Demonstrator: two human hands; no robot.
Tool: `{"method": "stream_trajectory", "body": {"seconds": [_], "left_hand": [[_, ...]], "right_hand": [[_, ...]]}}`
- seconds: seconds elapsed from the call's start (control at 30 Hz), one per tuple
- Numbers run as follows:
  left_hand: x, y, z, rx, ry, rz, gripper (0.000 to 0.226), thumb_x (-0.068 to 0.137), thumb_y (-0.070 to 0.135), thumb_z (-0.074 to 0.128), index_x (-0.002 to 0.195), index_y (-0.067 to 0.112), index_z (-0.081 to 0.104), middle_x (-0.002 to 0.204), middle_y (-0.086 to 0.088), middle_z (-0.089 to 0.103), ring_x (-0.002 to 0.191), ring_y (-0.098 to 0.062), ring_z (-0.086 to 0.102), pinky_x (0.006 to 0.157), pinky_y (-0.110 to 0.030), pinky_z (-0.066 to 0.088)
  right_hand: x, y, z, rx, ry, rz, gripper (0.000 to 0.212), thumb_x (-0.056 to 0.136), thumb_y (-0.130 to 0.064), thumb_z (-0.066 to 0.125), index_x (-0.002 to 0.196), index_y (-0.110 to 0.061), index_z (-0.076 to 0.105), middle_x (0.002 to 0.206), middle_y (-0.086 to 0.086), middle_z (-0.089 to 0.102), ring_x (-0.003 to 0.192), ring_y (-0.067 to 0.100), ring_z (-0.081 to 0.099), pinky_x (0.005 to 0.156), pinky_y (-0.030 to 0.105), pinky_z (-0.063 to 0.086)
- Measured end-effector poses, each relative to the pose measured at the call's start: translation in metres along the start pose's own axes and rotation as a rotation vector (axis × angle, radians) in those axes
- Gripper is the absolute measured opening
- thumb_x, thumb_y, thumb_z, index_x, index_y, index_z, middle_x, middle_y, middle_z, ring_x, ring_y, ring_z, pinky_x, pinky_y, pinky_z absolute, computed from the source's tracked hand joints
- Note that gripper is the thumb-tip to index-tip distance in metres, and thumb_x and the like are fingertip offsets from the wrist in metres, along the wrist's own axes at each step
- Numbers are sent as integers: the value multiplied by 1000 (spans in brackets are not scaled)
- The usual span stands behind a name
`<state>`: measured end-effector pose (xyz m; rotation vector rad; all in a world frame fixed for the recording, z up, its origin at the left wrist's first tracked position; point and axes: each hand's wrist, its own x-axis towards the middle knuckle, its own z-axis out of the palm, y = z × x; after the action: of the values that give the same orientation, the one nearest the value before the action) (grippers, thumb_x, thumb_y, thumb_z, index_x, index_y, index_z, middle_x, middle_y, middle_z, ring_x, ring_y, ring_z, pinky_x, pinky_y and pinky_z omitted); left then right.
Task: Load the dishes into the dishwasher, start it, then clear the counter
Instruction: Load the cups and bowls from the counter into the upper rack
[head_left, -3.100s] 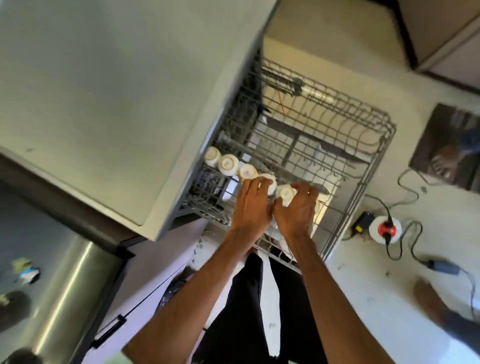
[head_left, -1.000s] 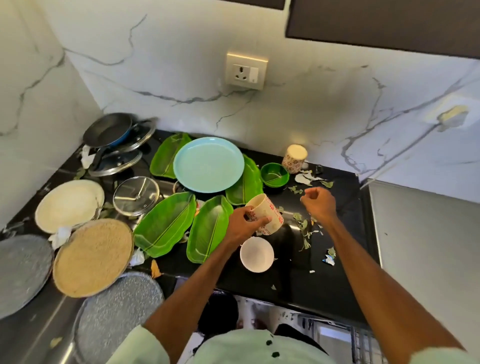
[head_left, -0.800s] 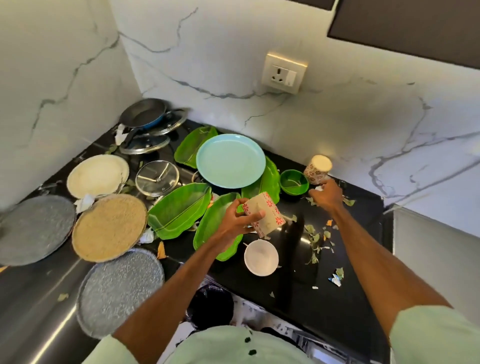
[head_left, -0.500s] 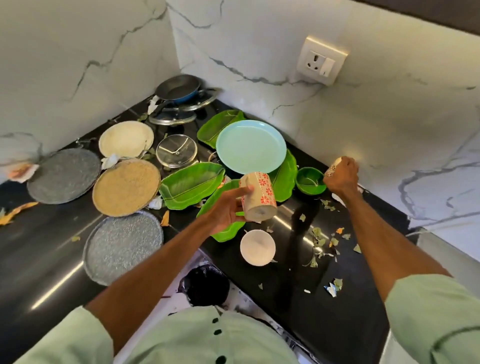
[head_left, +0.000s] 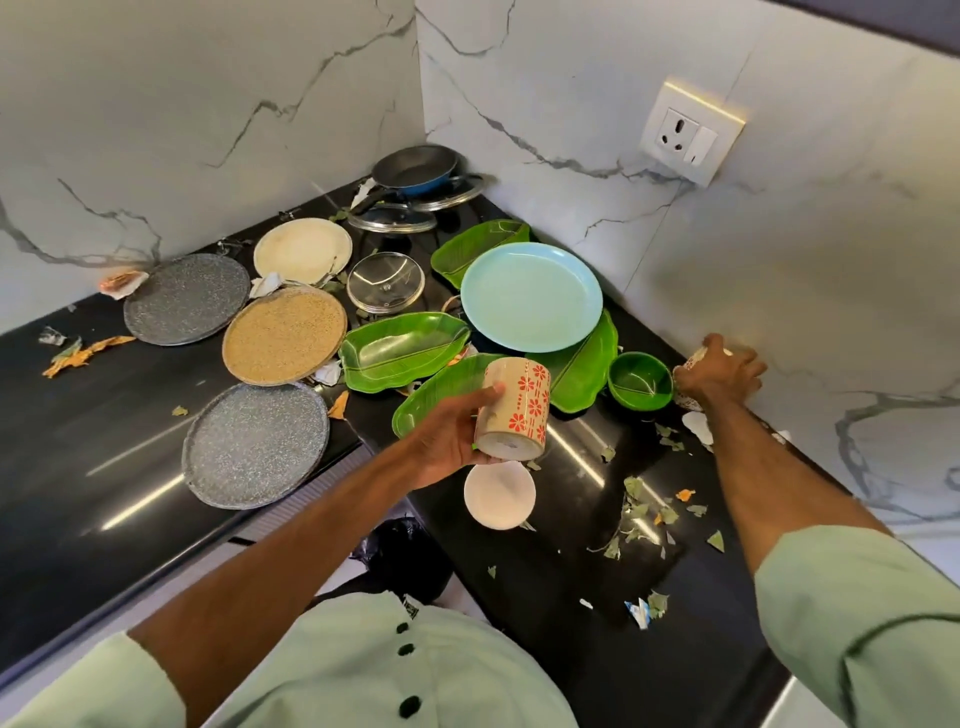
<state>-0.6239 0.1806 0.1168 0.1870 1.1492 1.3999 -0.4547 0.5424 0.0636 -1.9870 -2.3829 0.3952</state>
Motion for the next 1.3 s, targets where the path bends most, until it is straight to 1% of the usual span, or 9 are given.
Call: {"method": "stream_trajectory", "body": {"seconds": [0.13, 0.3, 0.53, 0.63, 0.77, 0.97, 1.07, 1.2, 1.3], "left_hand": [[2, -4, 17, -102, 2, -22, 75, 77, 48, 74, 136, 4, 55, 133, -24, 61, 117, -37, 62, 94, -54, 52], [6, -6, 31, -180, -92, -147, 67, 93, 45, 57, 138, -4, 51, 131, -27, 58, 118, -44, 57, 109, -62, 37], [-1, -8, 40, 95, -136, -180, 59, 87, 27, 68, 138, 3, 49, 132, -26, 60, 121, -44, 58, 102, -60, 46], [-3, -8, 43, 275, -143, -221, 60, 80, 24, 73, 132, 3, 53, 123, -21, 67, 112, -38, 65, 99, -58, 51], [-2, -14, 47, 551, -121, -220, 70, 67, 26, 85, 130, 11, 56, 119, -15, 70, 107, -32, 70, 88, -54, 58], [-3, -25, 42, 615, -208, -241, 75, 65, 31, 88, 128, 15, 53, 119, -17, 68, 101, -31, 72, 76, -45, 60], [-7, -29, 45, 646, -286, -277, 71, 66, 32, 86, 127, 17, 52, 118, -16, 68, 101, -34, 71, 75, -43, 59], [-21, -41, 52, 689, -411, -351, 55, 75, 26, 81, 124, 20, 57, 114, -16, 71, 100, -38, 71, 74, -41, 59], [-30, -58, 53, 717, -513, -402, 54, 77, 24, 81, 125, 20, 57, 116, -16, 71, 104, -38, 69, 76, -42, 58]], "right_hand": [[-12, 25, 7, 170, -107, 121, 71, 79, -32, 82, 135, -25, 41, 141, 26, 28, 126, 48, 37, 100, 55, 44], [-47, 62, 15, 324, -110, 143, 83, 74, -31, 88, 137, -27, 36, 145, 25, 29, 126, 50, 43, 98, 57, 47], [-129, 70, 17, 754, 160, 288, 78, 66, -30, 93, 128, -29, 46, 137, 14, 46, 120, 34, 52, 96, 45, 52], [-171, 68, 18, 913, 265, 371, 81, 61, -33, 95, 128, -25, 50, 134, 10, 54, 121, 27, 53, 96, 40, 53], [-238, 67, 17, 1059, 280, 536, 94, 54, -45, 96, 131, -18, 49, 128, 4, 60, 114, 22, 59, 95, 44, 55], [-337, 70, 19, 1381, 294, 717, 93, 55, -41, 96, 131, -17, 49, 123, 2, 61, 104, 15, 66, 76, 36, 63], [-378, 74, 24, 1432, 364, 810, 98, 52, -44, 96, 133, -16, 51, 125, 3, 62, 108, 19, 66, 80, 39, 63], [-430, 75, 31, 1328, 473, 919, 117, 33, -68, 93, 132, -18, 55, 123, 1, 66, 106, 19, 68, 83, 44, 62], [-470, 73, 29, 1267, 540, 990, 92, 53, -44, 97, 129, -15, 55, 121, 1, 64, 100, 17, 67, 72, 33, 62]]}}
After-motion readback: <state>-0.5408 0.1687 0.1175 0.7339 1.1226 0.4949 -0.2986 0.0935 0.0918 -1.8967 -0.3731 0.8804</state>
